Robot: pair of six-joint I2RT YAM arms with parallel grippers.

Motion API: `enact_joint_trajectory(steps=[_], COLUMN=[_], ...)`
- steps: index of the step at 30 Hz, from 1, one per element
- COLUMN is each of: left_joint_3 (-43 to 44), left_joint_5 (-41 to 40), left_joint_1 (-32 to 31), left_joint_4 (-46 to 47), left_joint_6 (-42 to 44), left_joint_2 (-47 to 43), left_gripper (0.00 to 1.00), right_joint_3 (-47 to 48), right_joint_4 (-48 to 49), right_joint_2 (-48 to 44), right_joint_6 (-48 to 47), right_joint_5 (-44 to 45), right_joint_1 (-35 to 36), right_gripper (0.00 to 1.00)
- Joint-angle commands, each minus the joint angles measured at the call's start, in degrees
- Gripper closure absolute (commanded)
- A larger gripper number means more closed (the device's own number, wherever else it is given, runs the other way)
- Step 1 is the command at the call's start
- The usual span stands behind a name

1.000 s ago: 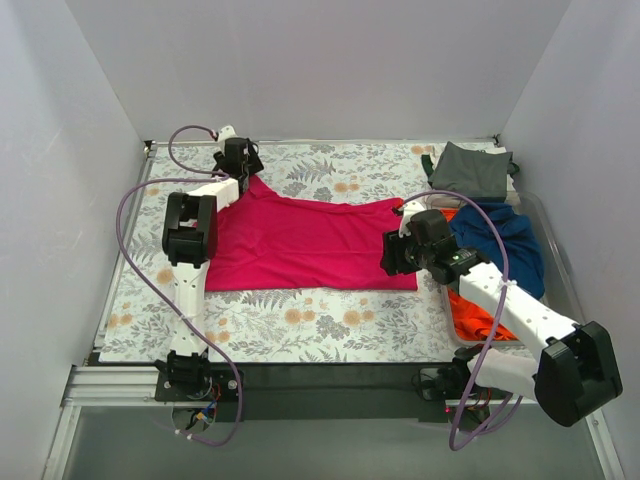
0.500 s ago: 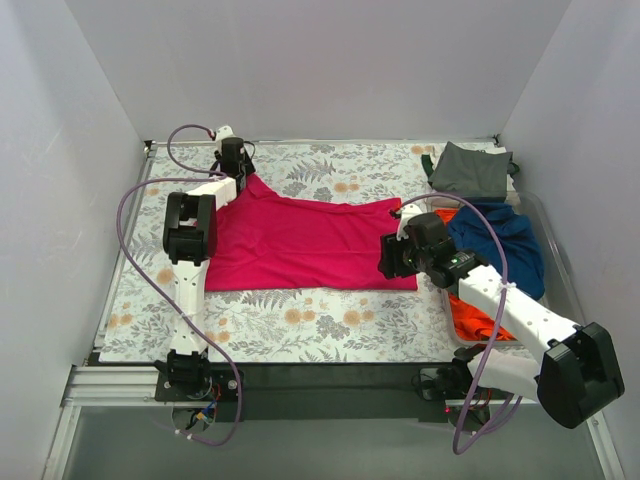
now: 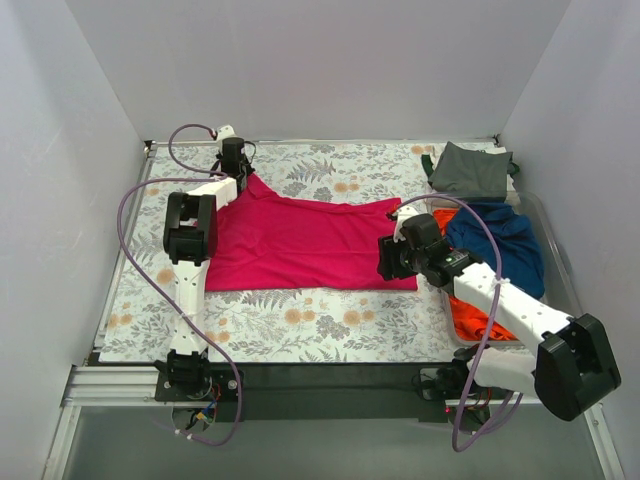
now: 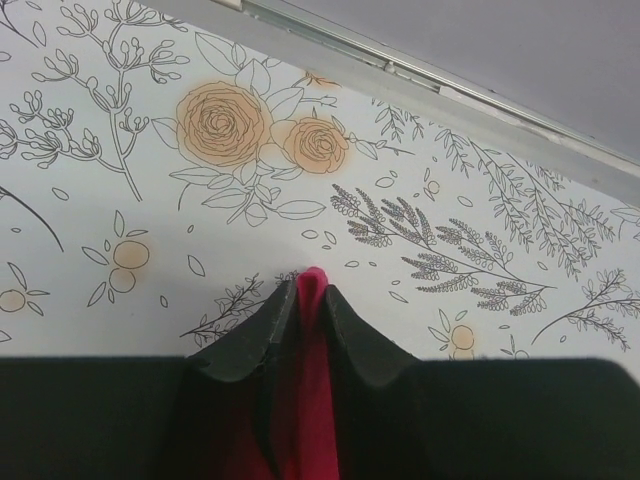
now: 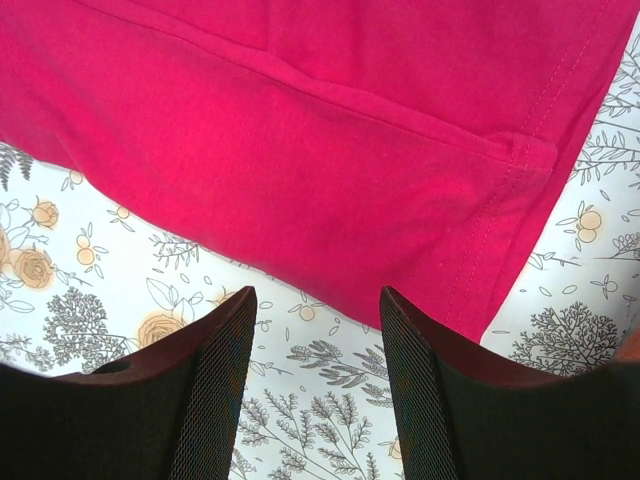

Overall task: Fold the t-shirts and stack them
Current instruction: Fold the tshirt

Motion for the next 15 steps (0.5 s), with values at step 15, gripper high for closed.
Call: enact_joint_trajectory(steps=[15], left_joint_3=[0.3], left_joint_5=[-0.8], left_joint_1=[1.1], left_joint_4=[0.7], left_joint_6=[1.6], left_joint_2=[-3.6], left_gripper=[0.78], right_joint_3=[2.8], right_joint_4=[1.2], right_joint_2=[3.9], right_joint_6=[-0.1], right_joint_5=[0.5], right_joint_1=[0.9], right_gripper=[0.53])
